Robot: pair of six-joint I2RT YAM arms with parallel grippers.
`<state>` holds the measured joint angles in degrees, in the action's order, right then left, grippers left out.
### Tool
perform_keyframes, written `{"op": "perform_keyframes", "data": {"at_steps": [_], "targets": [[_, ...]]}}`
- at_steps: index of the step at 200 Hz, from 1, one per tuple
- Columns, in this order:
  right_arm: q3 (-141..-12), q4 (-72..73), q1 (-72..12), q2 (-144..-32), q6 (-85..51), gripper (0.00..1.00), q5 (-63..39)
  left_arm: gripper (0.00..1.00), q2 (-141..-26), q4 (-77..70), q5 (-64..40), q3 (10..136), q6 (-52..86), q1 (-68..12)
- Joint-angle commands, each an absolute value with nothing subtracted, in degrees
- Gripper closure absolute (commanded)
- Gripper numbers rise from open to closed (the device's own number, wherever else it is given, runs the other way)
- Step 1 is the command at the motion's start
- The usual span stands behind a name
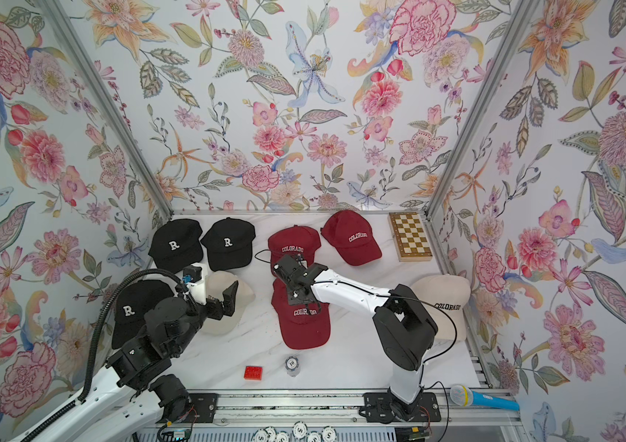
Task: Stack the baseball caps by color
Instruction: Move the baseball cap to the center of the board, then place the baseball cap on the baseball cap, then adjust the baseball cap at the center of the board.
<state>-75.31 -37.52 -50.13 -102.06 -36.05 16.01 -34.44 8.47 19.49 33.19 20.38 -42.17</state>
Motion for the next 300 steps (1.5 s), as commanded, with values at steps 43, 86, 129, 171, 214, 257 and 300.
{"op": "perform_keyframes", "data": {"at_steps": [43,86,129,171,214,257,300], "targets": [[-67.8,-38.1,-46.1,-97.2,-36.5,1.0,15.3,0.0,-37.6,3.7,17.4,35.0,19.2,-42.7],[-66.9,-36.9,-43.5,-97.1,-34.8,0.91,13.2,0.0,-40.3,1.2,16.7,35.7,18.6,-42.7],[-67.9,-38.6,-43.3,-91.5,-35.3,0.57,12.7,0.0,-41.5,0.7,16.6,36.4,18.9,-42.7],[-70.1,-41.5,-42.4,-84.2,-35.7,0.5,14.1,0.0,-40.8,0.5,17.1,36.1,19.0,-42.8],[-71.7,-41.7,-40.1,-82.5,-34.3,0.46,12.1,0.0,-40.3,-0.3,17.6,35.2,18.7,-42.7],[-74.7,-41.7,-41.5,-86.8,-33.6,0.45,10.7,0.0,-40.4,-1.2,17.7,34.4,18.8,-42.7],[-76.7,-41.7,-42.1,-91.9,-32.8,0.45,10.0,0.01,-40.6,-1.6,18.0,34.1,18.6,-42.7]]}}
